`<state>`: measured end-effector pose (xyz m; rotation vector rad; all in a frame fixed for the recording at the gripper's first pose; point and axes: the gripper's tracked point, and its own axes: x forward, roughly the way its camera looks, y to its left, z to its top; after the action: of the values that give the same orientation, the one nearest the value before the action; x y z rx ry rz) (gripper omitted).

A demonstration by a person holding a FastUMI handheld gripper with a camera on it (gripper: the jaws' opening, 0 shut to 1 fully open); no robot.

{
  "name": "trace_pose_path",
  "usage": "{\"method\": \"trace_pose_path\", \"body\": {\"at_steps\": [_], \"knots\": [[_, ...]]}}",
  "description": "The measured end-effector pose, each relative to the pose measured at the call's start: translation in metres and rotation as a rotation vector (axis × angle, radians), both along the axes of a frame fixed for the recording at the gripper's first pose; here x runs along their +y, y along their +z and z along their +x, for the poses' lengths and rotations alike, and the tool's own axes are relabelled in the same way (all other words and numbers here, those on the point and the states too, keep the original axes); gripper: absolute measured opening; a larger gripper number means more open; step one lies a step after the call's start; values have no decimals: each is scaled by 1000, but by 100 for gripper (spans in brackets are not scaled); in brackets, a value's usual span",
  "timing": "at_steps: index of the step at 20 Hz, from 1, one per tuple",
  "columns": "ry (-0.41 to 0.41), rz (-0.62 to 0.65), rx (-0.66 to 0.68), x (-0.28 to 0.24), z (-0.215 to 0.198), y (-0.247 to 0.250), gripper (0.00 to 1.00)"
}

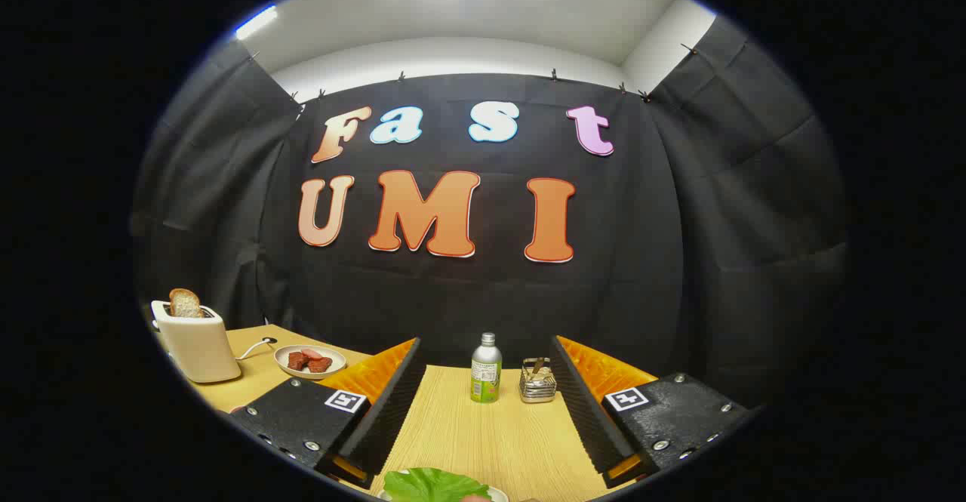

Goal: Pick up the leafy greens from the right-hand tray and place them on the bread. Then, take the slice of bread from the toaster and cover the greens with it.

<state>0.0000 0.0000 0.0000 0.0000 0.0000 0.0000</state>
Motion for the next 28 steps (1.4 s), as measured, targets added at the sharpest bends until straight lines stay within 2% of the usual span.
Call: {"method": "trace_pose_path", "body": {"at_steps": [4, 7, 17, 24, 28], "knots": [[34, 18, -11, 10, 1, 10, 99], [29, 12, -2, 7, 1, 11, 99], [50, 52, 50, 3, 5, -9, 99], [58, 23, 77, 1, -16, -15, 99], [111, 15, 143, 20, -29, -36, 99]]}}
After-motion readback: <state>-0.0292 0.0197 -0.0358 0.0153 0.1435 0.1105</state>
